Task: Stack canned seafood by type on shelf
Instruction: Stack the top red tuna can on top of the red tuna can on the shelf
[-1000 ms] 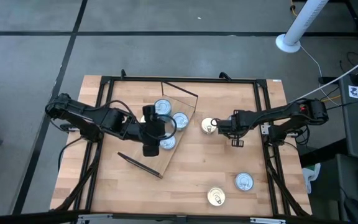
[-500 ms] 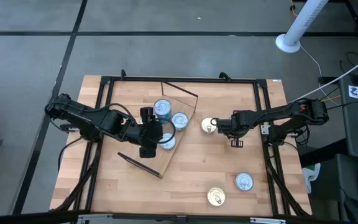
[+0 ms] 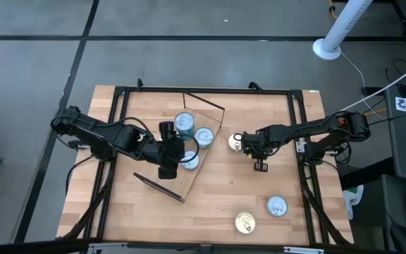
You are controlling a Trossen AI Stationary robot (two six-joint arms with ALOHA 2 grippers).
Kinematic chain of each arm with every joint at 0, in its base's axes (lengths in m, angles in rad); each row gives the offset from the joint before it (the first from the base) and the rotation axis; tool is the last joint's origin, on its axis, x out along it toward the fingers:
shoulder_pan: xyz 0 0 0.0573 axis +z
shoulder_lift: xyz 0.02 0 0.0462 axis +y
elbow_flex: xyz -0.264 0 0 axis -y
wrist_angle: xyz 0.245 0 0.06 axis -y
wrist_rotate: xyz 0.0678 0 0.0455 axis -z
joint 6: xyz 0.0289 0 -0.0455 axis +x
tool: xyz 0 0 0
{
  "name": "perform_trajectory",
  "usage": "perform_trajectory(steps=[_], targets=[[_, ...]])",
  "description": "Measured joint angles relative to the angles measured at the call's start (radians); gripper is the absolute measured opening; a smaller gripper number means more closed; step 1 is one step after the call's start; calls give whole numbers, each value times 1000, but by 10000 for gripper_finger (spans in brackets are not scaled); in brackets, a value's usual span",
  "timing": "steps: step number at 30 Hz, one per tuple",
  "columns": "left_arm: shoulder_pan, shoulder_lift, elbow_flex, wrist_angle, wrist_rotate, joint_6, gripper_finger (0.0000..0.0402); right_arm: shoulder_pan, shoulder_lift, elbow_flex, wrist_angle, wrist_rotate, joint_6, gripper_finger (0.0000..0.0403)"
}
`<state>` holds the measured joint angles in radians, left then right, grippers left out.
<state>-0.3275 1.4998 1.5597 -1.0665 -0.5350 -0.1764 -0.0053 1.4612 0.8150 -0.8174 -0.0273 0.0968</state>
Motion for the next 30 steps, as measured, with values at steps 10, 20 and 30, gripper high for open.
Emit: perform_trajectory(steps=[10,20,30], targets=[[0,0,0,1,0,0,253,120,0,0,120,-18,35,0],[0,0,0,9,0,0,253,223,-2,1,305,-10,40,0],[0,0,0,9,0,-9,253,234,-2,2,482,-7,26,0]])
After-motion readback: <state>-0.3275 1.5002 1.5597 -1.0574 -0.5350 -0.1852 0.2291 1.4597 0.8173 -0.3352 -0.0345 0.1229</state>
